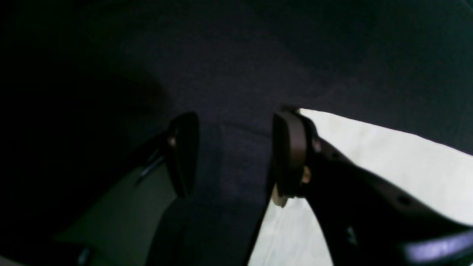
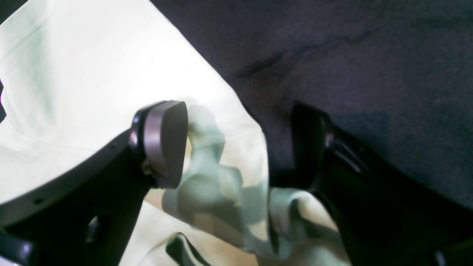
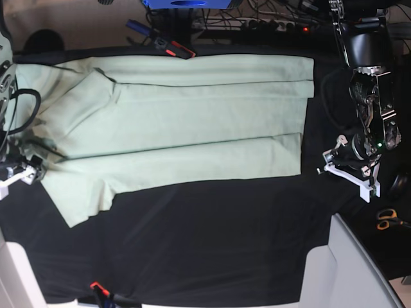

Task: Fold the T-shirt properly
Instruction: 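Release and move the left gripper back to the hem edge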

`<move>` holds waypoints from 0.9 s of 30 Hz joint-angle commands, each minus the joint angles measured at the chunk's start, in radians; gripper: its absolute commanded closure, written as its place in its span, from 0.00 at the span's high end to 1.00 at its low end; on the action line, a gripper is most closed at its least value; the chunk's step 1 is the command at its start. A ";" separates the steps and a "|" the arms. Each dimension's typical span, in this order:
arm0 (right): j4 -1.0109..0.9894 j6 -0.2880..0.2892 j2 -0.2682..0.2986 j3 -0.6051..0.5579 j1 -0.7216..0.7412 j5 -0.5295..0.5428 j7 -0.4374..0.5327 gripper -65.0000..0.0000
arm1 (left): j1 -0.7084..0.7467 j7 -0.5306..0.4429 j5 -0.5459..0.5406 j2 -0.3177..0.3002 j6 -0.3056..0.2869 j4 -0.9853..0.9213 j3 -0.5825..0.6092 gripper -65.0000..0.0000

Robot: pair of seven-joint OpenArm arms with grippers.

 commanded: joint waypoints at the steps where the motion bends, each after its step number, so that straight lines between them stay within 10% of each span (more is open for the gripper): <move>1: 0.012 0.007 0.017 -0.001 0.025 0.008 0.010 0.64 | -0.018 -0.014 -0.004 -0.012 -0.001 0.016 -0.004 0.49; 6: 0.012 0.008 0.001 -0.002 0.025 0.007 0.010 0.59 | -0.021 -0.014 -0.004 -0.014 -0.001 0.013 -0.004 0.49; 15: 0.012 0.008 -0.003 -0.002 0.025 0.007 0.009 0.01 | -0.029 -0.014 -0.004 -0.006 -0.001 0.011 0.002 0.50; 27: 0.018 0.008 -0.005 -0.002 0.025 0.007 0.009 0.01 | -0.198 -0.011 -0.006 0.052 -0.001 -0.225 0.005 0.71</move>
